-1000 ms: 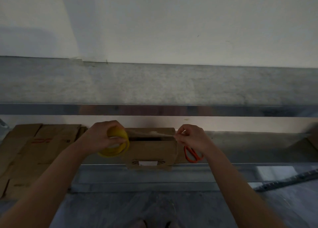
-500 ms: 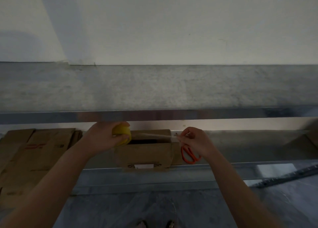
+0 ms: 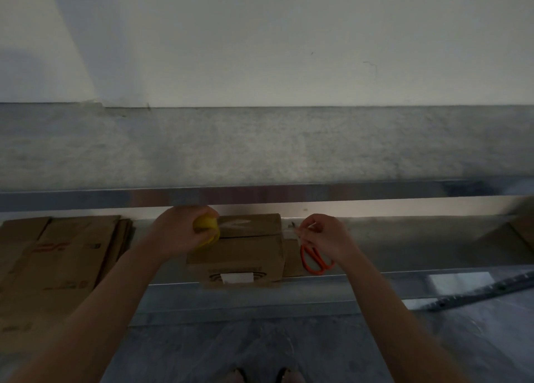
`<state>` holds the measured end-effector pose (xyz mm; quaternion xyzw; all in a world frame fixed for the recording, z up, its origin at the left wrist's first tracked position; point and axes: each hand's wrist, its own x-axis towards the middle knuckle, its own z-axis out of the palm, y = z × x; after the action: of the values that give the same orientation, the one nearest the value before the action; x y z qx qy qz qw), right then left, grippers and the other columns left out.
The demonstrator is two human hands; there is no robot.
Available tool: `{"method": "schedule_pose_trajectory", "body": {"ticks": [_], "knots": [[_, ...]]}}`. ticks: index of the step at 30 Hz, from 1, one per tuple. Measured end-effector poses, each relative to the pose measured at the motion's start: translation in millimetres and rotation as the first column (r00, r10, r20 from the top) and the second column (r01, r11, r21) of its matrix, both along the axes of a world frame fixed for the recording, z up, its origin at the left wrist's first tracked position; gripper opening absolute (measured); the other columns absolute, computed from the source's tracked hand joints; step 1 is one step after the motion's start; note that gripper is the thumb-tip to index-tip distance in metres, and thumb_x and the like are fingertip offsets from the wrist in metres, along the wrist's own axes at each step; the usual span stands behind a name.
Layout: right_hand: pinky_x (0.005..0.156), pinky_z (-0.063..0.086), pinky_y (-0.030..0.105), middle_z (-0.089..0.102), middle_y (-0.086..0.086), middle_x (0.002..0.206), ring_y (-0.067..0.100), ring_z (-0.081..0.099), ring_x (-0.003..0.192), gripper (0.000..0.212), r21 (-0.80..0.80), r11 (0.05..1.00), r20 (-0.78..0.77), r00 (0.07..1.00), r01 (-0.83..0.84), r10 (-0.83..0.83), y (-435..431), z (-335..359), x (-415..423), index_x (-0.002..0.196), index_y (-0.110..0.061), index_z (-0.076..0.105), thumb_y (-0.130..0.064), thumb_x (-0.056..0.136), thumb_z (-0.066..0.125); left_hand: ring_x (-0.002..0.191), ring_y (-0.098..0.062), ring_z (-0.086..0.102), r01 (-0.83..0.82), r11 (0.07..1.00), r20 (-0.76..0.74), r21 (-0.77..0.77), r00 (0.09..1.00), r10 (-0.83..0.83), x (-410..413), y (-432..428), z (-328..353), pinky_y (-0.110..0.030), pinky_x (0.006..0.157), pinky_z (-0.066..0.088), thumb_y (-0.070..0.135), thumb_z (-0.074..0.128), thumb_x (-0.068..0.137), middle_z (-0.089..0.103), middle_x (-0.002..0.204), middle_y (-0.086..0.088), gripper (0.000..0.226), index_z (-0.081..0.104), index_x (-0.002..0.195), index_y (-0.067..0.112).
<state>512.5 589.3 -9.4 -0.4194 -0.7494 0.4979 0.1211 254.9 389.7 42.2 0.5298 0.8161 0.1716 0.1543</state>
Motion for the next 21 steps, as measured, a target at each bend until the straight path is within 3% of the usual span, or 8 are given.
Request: {"method": "schedule_pose_trajectory", "body": {"ticks": [3, 6, 9, 12, 16, 18, 21], "knots": [[0.055, 0.046, 0.008, 0.072, -0.003, 0.07, 0.001, 0.068, 0.062, 0.011, -0.076, 0.997, -0.021, 0.999, 0.031, -0.033, 7, -11, -2, 0.081, -0.024, 0.068, -0.027, 0.082, 0.078, 0.095, -0.013, 0.06, -0.005, 0.999, -0.055, -0.053, 0.998, 0.002, 2, 7, -2, -0.03, 0.079, 0.048, 0.043, 0.067, 0.083, 0.066, 0.11, 0.011, 0.034, 0.061, 0.116, 0.039], [0.071, 0.058, 0.025, 0.07, 0.008, 0.089, 0.014, 0.069, 0.077, 0.012, -0.25, 0.968, -0.038, 0.999, 0.018, -0.028, 9, -30, -5, 0.088, -0.019, 0.067, -0.019, 0.083, 0.078, 0.101, -0.016, 0.061, -0.013, 0.995, -0.106, -0.097, 0.994, 0.003, 3, 12, -5, -0.031, 0.083, 0.049, 0.047, 0.065, 0.083, 0.066, 0.115, 0.01, 0.038, 0.058, 0.12, 0.041], [0.068, 0.059, 0.026, 0.067, 0.011, 0.099, 0.018, 0.071, 0.082, 0.021, -0.423, 0.902, -0.086, 0.987, 0.085, -0.133, 4, -52, -10, 0.097, -0.014, 0.062, -0.015, 0.082, 0.077, 0.104, -0.015, 0.06, -0.015, 0.99, -0.116, -0.139, 0.993, -0.001, 2, 13, -6, -0.03, 0.085, 0.048, 0.053, 0.062, 0.084, 0.064, 0.12, 0.011, 0.043, 0.054, 0.125, 0.043], [0.087, 0.057, 0.05, 0.068, 0.018, 0.105, 0.035, 0.069, 0.096, 0.024, -0.528, 0.841, -0.107, 0.973, 0.12, -0.207, -3, -68, -16, 0.099, -0.014, 0.061, -0.019, 0.082, 0.078, 0.108, -0.014, 0.059, -0.027, 0.986, -0.119, -0.162, 0.993, 0.007, 3, 14, -7, -0.028, 0.086, 0.047, 0.056, 0.06, 0.085, 0.062, 0.124, 0.01, 0.046, 0.052, 0.128, 0.045], [0.073, 0.053, 0.032, 0.074, -0.006, 0.087, 0.017, 0.071, 0.083, 0.014, -0.492, 0.855, -0.138, 0.954, 0.167, -0.266, -18, -79, -23, 0.089, -0.024, 0.061, -0.028, 0.085, 0.074, 0.111, -0.013, 0.058, -0.061, 0.982, -0.091, -0.181, 0.995, 0.045, 6, 16, -8, -0.024, 0.085, 0.045, 0.056, 0.06, 0.085, 0.061, 0.127, 0.01, 0.048, 0.05, 0.131, 0.046], [0.08, 0.055, 0.035, 0.071, 0.0, 0.097, 0.022, 0.068, 0.093, 0.017, -0.53, 0.828, -0.191, 0.925, 0.185, -0.33, -24, -85, -27, 0.094, -0.025, 0.06, -0.022, 0.085, 0.074, 0.111, -0.013, 0.058, -0.073, 0.983, -0.096, -0.168, 0.994, 0.057, 8, 15, -7, -0.024, 0.085, 0.044, 0.054, 0.061, 0.085, 0.062, 0.126, 0.011, 0.047, 0.051, 0.13, 0.045], [0.092, 0.053, 0.036, 0.06, -0.003, 0.112, 0.017, 0.061, 0.105, 0.03, -0.511, 0.837, -0.21, 0.916, 0.196, -0.343, -28, -87, -26, 0.109, -0.029, 0.057, -0.02, 0.086, 0.073, 0.108, -0.015, 0.06, -0.07, 0.987, -0.094, -0.145, 0.994, 0.056, 11, 14, -3, -0.028, 0.088, 0.046, 0.05, 0.063, 0.085, 0.064, 0.121, 0.008, 0.045, 0.054, 0.128, 0.04]]}}
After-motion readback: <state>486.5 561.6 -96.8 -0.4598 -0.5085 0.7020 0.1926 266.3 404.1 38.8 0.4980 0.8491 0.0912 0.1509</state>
